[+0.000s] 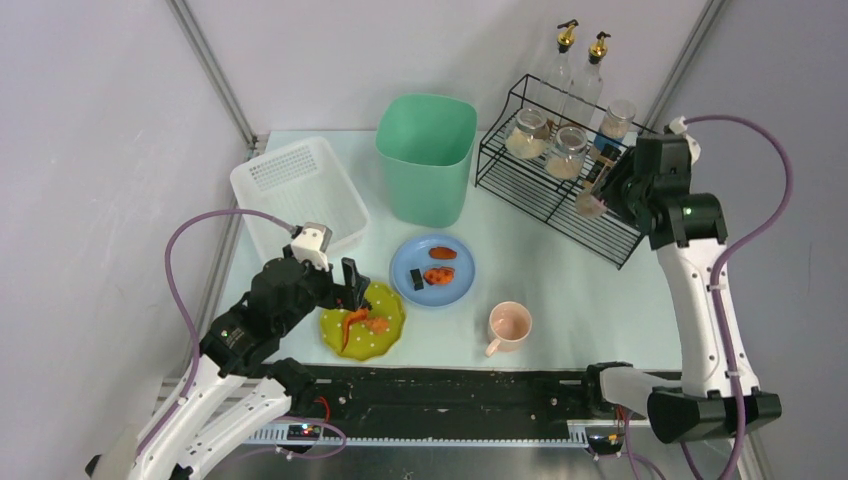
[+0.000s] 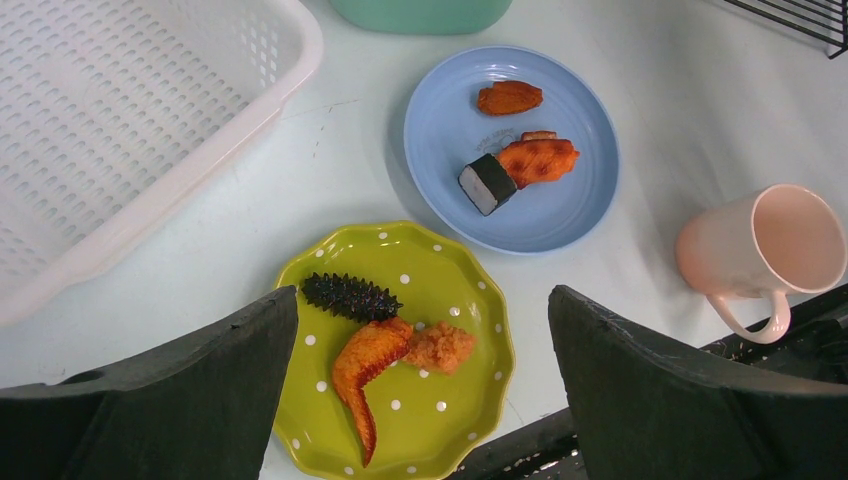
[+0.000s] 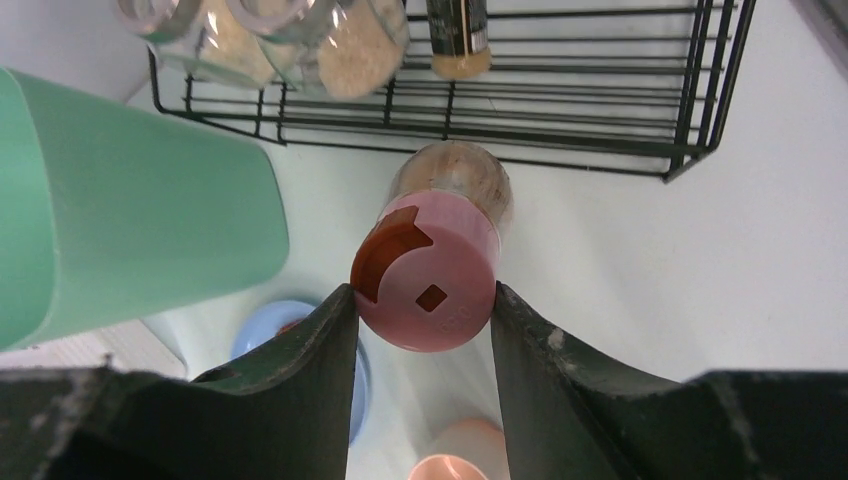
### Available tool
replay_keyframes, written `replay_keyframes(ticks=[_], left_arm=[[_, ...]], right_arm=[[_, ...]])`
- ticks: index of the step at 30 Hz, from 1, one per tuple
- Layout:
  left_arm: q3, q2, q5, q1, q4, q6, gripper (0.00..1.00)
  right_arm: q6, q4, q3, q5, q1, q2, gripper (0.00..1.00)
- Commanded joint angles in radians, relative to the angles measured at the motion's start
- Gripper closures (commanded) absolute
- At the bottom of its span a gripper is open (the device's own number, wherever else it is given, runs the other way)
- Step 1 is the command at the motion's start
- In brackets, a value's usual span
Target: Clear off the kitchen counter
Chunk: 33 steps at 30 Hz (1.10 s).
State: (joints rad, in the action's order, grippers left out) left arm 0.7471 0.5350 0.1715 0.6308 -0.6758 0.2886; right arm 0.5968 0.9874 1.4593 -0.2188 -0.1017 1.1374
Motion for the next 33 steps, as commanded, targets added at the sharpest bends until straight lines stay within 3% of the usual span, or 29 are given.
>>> replay_keyframes(ticks=[1,13,33], left_arm=[[-0.006,0.002,-0.008,0.007,0.012,0.003,0.02],[-0.004,-0.01,-0.017,0.01,0.013,0.001,0.02],[-0.004,-0.023,-0.022,0.017,0.012,0.002,0.02]], right_arm=[[-0.041,-0.027,0.14,0.014,0.048,0.07,0.89],[-0.052,-0.027,0.254,0.041,0.237,0.221,0.89],[-0.081,-0.015,0.233,0.041,0.283,0.413,0.85]])
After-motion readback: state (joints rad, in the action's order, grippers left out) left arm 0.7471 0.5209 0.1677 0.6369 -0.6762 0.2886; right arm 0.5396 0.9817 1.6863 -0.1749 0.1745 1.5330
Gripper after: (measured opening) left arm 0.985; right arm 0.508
